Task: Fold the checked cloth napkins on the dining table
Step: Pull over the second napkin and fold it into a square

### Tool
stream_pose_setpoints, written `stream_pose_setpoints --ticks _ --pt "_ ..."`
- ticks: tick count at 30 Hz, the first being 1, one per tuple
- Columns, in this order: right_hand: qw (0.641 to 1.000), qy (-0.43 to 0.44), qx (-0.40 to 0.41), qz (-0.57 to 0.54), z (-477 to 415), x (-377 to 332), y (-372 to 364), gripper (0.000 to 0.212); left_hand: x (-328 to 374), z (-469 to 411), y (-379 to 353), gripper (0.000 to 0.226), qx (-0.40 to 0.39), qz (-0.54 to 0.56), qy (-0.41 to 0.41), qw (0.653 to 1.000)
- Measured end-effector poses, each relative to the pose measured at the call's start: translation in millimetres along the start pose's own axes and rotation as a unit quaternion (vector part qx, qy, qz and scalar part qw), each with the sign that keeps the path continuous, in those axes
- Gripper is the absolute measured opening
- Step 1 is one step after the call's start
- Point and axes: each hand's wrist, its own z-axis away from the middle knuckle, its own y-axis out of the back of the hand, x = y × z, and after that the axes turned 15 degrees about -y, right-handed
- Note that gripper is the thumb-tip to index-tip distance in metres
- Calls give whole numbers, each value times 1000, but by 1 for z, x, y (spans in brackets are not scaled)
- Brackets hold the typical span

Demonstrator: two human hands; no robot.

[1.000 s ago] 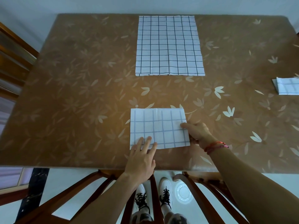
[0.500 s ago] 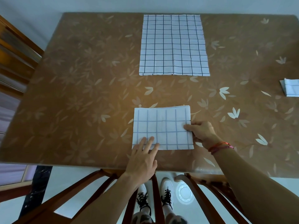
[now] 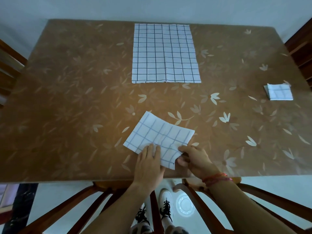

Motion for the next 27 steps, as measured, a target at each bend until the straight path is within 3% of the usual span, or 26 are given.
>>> stream_pose_setpoints --ticks 6,9,11,13,14,16,18,20,24,27 --pt "994 0 -89 64 19 3 10 9 0 3 2 64 -10 -4 2 1000" --pt "986 10 -157 45 24 -2 22 33 -7 8 1 63 -9 4 -15 1000" --pt "990 37 -130 43 18 -2 31 57 -15 12 1 62 2 5 -47 999" --pt "985 121 -39 113 9 0 41 70 -25 15 2 61 1 25 -90 996" --pt "967 177 14 185 5 1 46 69 -32 17 2 62 -7 40 -117 992" --pt "893 272 79 350 1 3 52 53 -46 21 2 65 -24 58 -167 984" --pt "818 317 117 466 -1 7 54 32 -58 25 3 61 -7 30 -203 979" --pt "763 346 138 528 -1 12 53 27 -65 31 3 51 26 12 -200 979" --pt "716 408 99 558 -3 21 48 27 -67 45 3 39 74 9 -166 983" --pt "686 427 92 582 -4 24 42 16 -67 50 0 33 89 5 -156 984"
